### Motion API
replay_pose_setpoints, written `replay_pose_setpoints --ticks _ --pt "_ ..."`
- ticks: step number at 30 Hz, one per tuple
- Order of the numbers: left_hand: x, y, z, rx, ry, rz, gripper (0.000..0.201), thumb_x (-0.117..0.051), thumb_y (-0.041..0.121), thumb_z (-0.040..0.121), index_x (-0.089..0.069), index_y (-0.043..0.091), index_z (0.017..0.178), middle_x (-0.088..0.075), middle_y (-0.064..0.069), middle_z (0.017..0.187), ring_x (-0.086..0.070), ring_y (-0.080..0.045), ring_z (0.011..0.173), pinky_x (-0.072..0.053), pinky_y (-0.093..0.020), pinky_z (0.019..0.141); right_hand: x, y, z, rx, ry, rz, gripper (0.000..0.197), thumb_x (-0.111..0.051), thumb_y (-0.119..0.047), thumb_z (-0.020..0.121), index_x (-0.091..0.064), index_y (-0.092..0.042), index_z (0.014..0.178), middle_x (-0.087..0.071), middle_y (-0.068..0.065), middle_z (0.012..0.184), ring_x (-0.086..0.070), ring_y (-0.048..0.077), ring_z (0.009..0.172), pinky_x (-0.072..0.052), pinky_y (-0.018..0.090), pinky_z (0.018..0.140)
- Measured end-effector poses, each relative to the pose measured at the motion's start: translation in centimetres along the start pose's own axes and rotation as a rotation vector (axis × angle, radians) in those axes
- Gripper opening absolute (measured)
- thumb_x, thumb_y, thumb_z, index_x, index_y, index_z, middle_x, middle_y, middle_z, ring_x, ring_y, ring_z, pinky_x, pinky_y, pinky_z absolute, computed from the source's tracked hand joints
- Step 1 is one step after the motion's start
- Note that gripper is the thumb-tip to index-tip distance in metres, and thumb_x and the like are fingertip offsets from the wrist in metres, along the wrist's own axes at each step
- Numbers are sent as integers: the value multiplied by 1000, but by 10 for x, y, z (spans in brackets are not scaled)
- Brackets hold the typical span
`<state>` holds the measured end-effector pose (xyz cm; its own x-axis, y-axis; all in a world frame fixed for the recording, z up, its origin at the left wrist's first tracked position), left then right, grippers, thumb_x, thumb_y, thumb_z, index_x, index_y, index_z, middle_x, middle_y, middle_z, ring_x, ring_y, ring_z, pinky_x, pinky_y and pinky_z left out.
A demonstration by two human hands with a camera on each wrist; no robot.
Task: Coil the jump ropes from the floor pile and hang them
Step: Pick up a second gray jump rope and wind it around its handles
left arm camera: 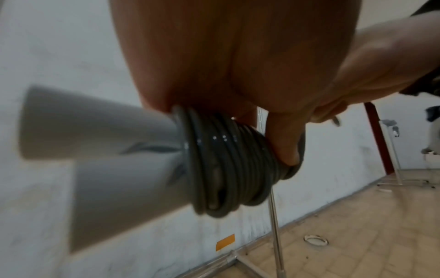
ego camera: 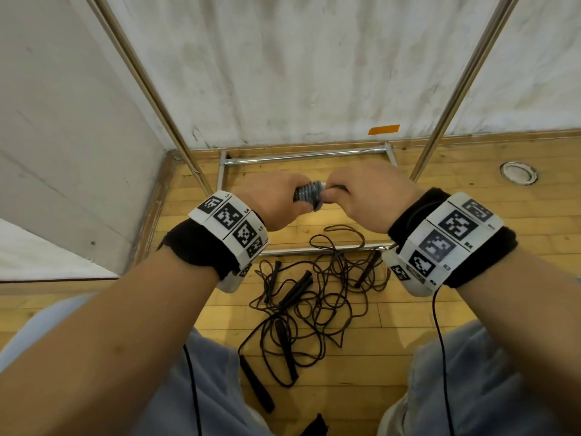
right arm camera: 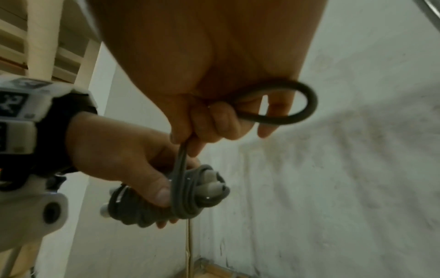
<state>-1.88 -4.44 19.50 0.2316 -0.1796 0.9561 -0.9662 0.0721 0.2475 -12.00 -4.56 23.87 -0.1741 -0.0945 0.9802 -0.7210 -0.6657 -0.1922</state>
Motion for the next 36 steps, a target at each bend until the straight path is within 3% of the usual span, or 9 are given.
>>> replay_pose_setpoints --ticks 5,11,15,19,22,24,27,32,36 --pt "8 19 -6 -113 -38 -231 23 -62 36 89 -61 32 111 -56 15 76 -54 -4 70 -42 -27 61 15 14 3 10 111 234 23 -48 -36 95 -66 -23 89 -54 -13 69 -47 4 66 -30 24 59" --pt "26 41 -18 -164 24 -436 21 -67 51 69 -55 34 74 -52 9 63 -51 -10 56 -41 -29 55 31 38 4 -90 220 675 19 -63 -32 87 -70 -17 78 -55 -9 60 -46 -1 53 -34 8 50" --pt "37 47 -22 -159 113 -580 32 -79 45 72 -67 17 82 -55 1 58 -50 -12 48 -43 -33 50 31 49 4 -178 234 865 20 -68 -34 83 -67 -21 68 -56 -17 48 -48 -3 47 -37 10 49" --pt "41 47 -26 -122 114 -796 27 -79 30 75 -69 11 93 -57 7 49 -50 -3 38 -38 -19 37 19 51 4 -246 220 1188 25 -71 -42 70 -66 -18 65 -58 5 63 -52 24 63 -43 31 61" --pt "42 50 -29 -110 106 -895 23 -78 22 76 -69 14 95 -61 4 57 -59 -9 47 -50 -30 41 8 49 5 -312 214 1345 29 -71 -41 70 -62 -14 67 -48 16 74 -39 32 70 -35 36 59" --pt "41 51 -29 -109 98 -934 18 -76 16 79 -66 21 93 -63 -1 66 -61 -11 53 -54 -38 52 1 47 5 -330 214 1361 21 -63 -25 87 -61 -13 70 -42 17 77 -32 31 70 -28 32 54" --pt "41 45 -26 -97 120 -954 16 -70 11 84 -64 19 95 -64 -1 73 -64 -11 58 -55 -27 54 -9 47 3 -353 232 1407 33 -43 -5 94 -62 -19 71 -43 12 74 -35 26 64 -29 30 56" --pt "52 29 -19 -16 303 -998 20 -68 18 87 -59 8 101 -66 -3 77 -68 -17 64 -55 -30 55 -7 32 4 -306 257 1256 27 -41 -9 97 -60 -24 86 -46 -10 57 -41 4 48 -34 19 44" --pt "52 20 -16 75 391 -1041 36 -70 26 85 -48 15 111 -67 1 84 -68 -9 63 -53 -24 53 6 17 6 -236 347 951 22 -37 0 95 -56 -10 100 -57 -3 76 -54 6 64 -43 23 56"
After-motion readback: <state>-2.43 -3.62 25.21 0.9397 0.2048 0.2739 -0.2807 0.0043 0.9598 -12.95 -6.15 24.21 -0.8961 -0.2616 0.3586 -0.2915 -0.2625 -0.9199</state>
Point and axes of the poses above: each hand's wrist, its own z-axis towards the middle knuckle, its own x-axis out of the back of the hand, y = z × x, the point moved 9 cm from there along z, towards the middle knuckle
